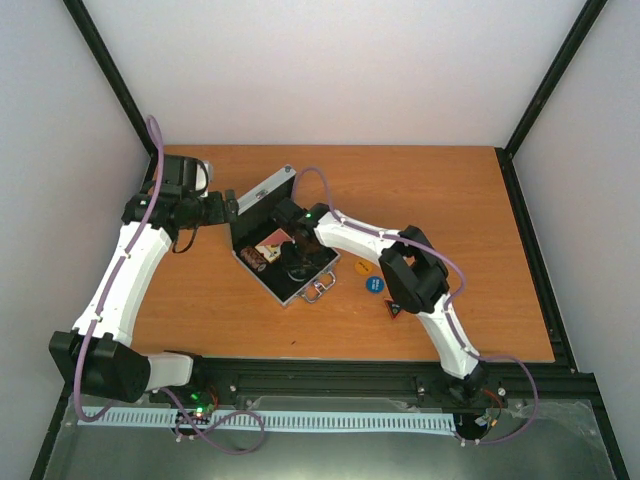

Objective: Pack up texas hold em set

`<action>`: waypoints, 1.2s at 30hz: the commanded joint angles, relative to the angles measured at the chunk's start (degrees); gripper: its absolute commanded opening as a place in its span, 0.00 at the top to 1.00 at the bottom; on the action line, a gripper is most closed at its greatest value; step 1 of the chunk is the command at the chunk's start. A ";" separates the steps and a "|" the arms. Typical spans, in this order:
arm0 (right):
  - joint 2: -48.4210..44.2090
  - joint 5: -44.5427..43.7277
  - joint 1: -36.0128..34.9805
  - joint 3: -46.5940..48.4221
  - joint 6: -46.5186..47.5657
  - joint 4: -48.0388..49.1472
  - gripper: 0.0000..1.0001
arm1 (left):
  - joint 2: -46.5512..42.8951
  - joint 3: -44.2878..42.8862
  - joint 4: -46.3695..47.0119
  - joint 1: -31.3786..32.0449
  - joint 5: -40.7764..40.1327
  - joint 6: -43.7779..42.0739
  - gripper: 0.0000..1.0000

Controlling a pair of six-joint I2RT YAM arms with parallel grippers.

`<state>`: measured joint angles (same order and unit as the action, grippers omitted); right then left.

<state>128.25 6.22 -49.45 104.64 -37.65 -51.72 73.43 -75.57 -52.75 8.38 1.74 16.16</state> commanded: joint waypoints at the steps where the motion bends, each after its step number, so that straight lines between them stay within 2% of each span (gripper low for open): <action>1: 2.32 -1.99 -0.47 1.70 0.34 -1.49 0.97 | -0.74 0.47 -0.44 0.14 -0.33 -0.52 0.00; 5: 4.14 -3.64 -0.47 2.37 0.21 -2.80 0.97 | -0.59 0.63 -0.43 0.14 -0.42 -0.52 0.00; 7: 4.90 -3.80 -0.47 2.66 0.38 -2.94 0.89 | -0.49 0.49 -0.42 0.14 -0.41 -0.58 0.00; 13: 6.04 -4.20 -0.47 4.05 0.66 -3.16 0.50 | -0.41 0.43 -0.51 0.15 -0.50 -0.62 0.00; 16: 5.95 -4.52 -0.47 4.28 0.94 -3.43 0.24 | -0.44 0.45 -0.51 0.15 -0.50 -0.67 0.00; 19: 4.86 -5.13 -0.47 3.90 1.58 -3.11 0.06 | -0.39 0.41 -0.56 0.15 -0.51 -0.69 0.00; 20: 4.24 -5.35 -0.45 3.66 1.91 -2.70 0.02 | -0.39 0.27 -0.52 0.14 -0.51 -0.69 0.00; 36: -7.24 -2.25 -0.46 0.16 6.87 4.27 0.00 | -1.14 0.93 -0.52 0.14 -0.48 -0.73 0.00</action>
<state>126.28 3.29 -50.09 104.68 -33.19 -50.39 73.32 -75.35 -52.47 8.38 1.83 16.14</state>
